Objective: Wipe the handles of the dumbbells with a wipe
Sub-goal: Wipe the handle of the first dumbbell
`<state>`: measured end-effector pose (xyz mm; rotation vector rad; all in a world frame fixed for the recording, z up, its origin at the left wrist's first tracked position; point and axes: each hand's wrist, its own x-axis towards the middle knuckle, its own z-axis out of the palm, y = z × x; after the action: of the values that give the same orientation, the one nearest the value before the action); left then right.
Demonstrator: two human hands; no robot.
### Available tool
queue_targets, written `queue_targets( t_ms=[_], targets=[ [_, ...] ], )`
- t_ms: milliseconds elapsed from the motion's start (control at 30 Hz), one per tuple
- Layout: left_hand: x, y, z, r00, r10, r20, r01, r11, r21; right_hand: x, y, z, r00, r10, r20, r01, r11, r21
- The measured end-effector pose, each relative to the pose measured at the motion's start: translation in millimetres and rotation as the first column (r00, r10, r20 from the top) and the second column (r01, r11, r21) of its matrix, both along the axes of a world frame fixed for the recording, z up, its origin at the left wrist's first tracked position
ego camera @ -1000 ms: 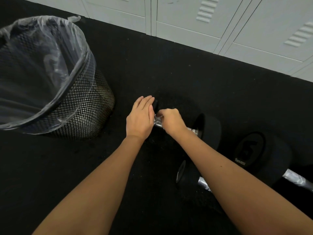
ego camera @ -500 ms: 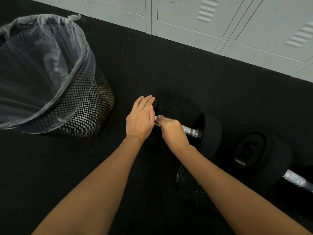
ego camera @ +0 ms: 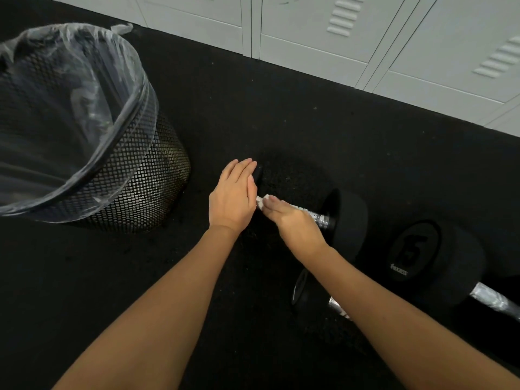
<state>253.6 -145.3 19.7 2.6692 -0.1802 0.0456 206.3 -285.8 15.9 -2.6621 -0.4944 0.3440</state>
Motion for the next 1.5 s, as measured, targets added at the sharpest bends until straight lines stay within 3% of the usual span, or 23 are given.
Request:
queue_targets(
  t_ms=[133, 300, 400, 533, 700, 900, 1067, 1233, 1433, 1500],
  targets=[
    [1, 0, -1, 1.000, 0.005, 0.001, -0.005, 1.000, -0.004, 7, 16, 2, 0.991, -0.132, 0.009, 0.131, 0.990, 0.056],
    [0, 1, -1, 1.000, -0.005, -0.003, 0.005, 1.000, 0.002, 0, 3, -12, 0.996, -0.037, 0.077, 0.027, 0.992, 0.120],
    [1, 1, -1, 1.000, -0.002, 0.005, 0.002, 1.000, 0.011, 17, 3, -12, 0.984, -0.179, 0.019, 0.178, 0.983, 0.054],
    [1, 1, -2, 1.000, -0.009, 0.003, 0.009, 1.000, 0.023, 56, 18, 0, 0.855, -0.427, -0.294, 0.485, 0.859, 0.164],
    [2, 1, -4, 1.000, -0.010, 0.018, 0.010, 1.000, 0.025, 78, -4, 15, 0.690, -0.315, -0.652, 0.485, 0.869, 0.093],
    [2, 1, -5, 1.000, -0.009, 0.021, 0.008, 1.000, 0.016, 92, 16, 9, 0.737, -0.369, -0.567, 0.417, 0.908, -0.049],
    [1, 1, -5, 1.000, -0.005, 0.021, 0.005, 1.000, 0.007, 80, 0, 3, 0.742, -0.359, -0.566, 0.478, 0.876, 0.071],
    [2, 1, -4, 1.000, -0.009, 0.016, 0.008, 1.000, 0.008, 87, 10, 8, 0.754, -0.328, -0.568, 0.408, 0.913, 0.015],
    [1, 1, -3, 1.000, -0.006, 0.021, 0.006, 1.000, 0.010, 60, 15, 6, 0.868, -0.370, -0.332, 0.425, 0.898, 0.111],
    [1, 1, -3, 1.000, -0.006, 0.019, 0.006, 1.000, 0.010, 54, 7, 2, 0.878, -0.359, -0.317, 0.422, 0.892, 0.161]
  ],
)
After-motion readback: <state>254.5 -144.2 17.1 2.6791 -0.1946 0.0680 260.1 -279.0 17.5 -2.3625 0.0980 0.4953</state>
